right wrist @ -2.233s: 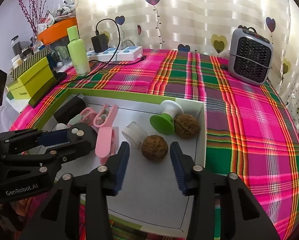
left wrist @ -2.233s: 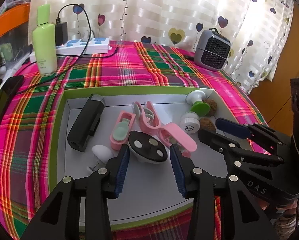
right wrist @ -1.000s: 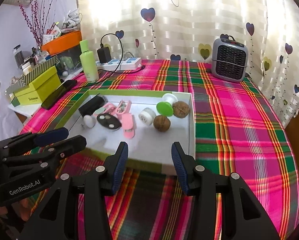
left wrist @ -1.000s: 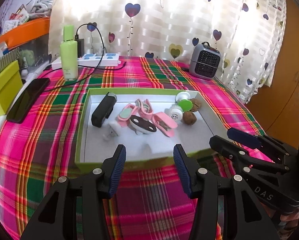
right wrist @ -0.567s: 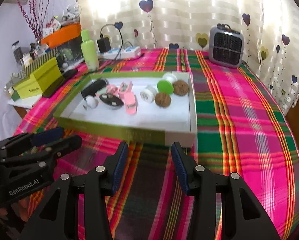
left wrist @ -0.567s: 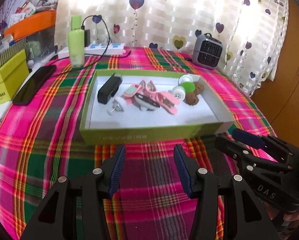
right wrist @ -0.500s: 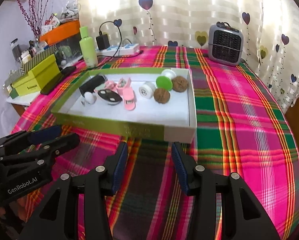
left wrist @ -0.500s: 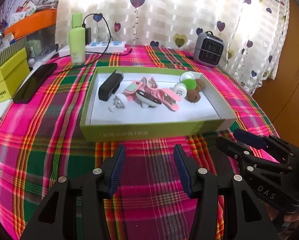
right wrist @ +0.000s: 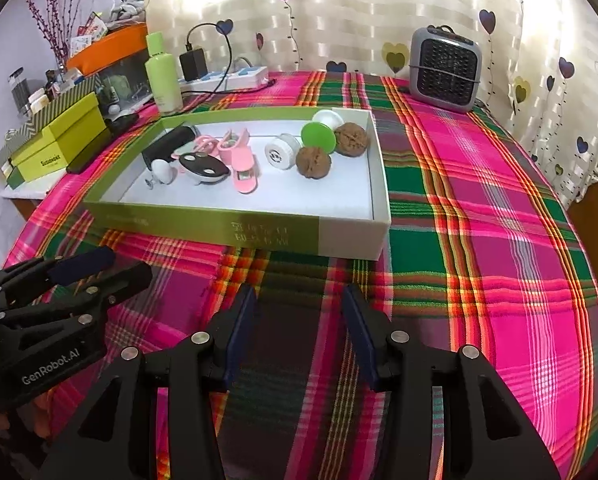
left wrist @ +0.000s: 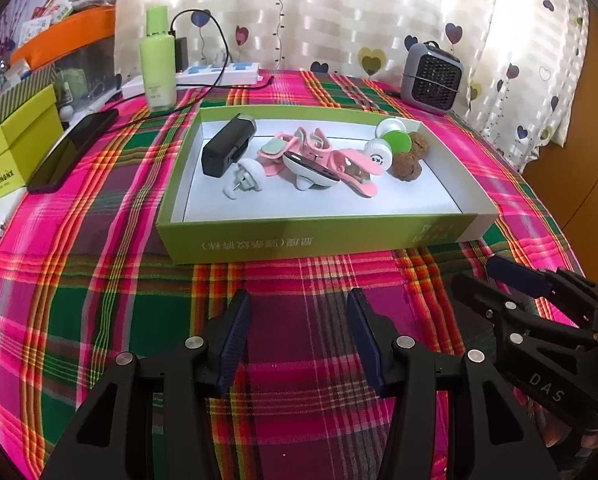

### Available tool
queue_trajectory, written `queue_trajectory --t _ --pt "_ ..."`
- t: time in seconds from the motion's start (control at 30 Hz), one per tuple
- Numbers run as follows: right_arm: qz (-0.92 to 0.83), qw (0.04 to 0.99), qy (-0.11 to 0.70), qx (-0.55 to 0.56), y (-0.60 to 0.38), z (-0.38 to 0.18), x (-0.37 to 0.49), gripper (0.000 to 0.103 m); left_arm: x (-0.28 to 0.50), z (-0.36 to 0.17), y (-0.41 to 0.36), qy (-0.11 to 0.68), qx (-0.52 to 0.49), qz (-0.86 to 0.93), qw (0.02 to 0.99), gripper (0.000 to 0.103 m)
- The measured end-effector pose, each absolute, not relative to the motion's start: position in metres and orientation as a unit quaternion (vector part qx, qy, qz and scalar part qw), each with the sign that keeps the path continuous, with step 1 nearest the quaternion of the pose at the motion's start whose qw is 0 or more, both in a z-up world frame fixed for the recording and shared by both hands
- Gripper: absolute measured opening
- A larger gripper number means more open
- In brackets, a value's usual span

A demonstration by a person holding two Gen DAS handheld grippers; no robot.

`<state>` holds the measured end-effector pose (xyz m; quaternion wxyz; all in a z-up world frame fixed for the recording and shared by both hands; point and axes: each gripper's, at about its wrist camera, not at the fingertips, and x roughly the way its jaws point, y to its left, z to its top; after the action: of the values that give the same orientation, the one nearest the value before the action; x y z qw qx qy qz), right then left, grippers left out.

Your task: Organize objects

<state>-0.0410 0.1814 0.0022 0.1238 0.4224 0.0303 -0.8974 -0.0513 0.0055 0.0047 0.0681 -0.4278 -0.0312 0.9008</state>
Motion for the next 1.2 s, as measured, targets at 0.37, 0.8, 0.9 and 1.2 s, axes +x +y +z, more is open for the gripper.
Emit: queue_trajectory --t 0.37,0.8,0.9,1.2 --pt "-0.894 0.107 0.044 0.433 0.18 -0.001 -0.045 0.055 -0.054 0.005 0.011 -0.023 -0.427 0.902 0.06 0.055" --pt "-0.894 0.086 0.045 0.438 0.183 -0.002 -0.05 0.068 -0.056 0.002 0.017 -0.002 -0.43 0.901 0.048 0.058" --pt "-0.894 0.086 0.045 0.438 0.184 -0.002 -0.05 0.069 -0.056 0.002 0.019 0.003 -0.431 0.901 0.049 0.06" --pt "-0.894 0.086 0.045 0.438 0.183 -0.002 -0.05 0.069 -0.056 0.001 0.023 0.018 -0.433 0.9 0.043 0.063"
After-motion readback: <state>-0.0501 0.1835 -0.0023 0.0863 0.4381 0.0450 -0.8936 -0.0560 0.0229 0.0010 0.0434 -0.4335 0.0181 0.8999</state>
